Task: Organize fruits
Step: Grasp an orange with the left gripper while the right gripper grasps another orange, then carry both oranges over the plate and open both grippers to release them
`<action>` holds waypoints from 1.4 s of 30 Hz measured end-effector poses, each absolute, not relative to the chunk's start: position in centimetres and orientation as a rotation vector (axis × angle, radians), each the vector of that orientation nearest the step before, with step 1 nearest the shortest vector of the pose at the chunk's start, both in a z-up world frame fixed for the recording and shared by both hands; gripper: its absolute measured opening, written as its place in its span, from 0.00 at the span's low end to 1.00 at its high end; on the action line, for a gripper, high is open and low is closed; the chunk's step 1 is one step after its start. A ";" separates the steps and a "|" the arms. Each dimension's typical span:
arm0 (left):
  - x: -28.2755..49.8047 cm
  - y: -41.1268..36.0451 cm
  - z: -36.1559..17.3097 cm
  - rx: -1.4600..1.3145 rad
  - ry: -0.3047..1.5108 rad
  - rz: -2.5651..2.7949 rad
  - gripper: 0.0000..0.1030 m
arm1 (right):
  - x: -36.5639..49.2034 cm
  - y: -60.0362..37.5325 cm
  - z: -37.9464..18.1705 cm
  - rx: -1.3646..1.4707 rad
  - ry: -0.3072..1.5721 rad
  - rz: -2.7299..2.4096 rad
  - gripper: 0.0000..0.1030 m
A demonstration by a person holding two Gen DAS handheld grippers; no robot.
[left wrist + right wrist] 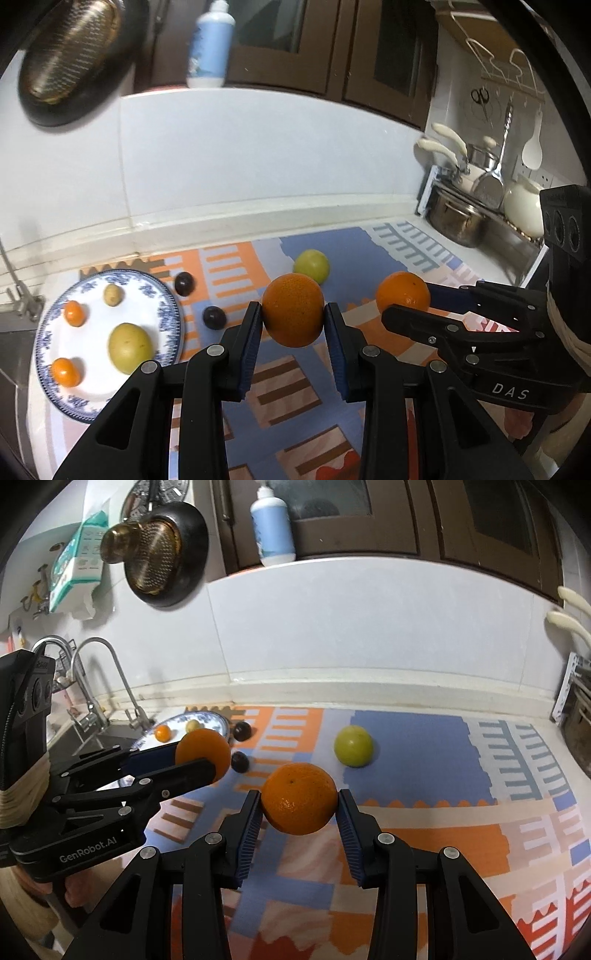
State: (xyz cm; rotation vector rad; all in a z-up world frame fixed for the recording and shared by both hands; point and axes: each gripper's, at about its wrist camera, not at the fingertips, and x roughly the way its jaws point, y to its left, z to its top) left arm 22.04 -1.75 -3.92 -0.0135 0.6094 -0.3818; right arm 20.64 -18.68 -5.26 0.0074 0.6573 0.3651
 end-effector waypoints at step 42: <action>18.6 13.4 -1.0 -0.020 0.542 -0.096 0.32 | 21.5 -3.2 -1.3 -0.060 0.557 0.560 0.41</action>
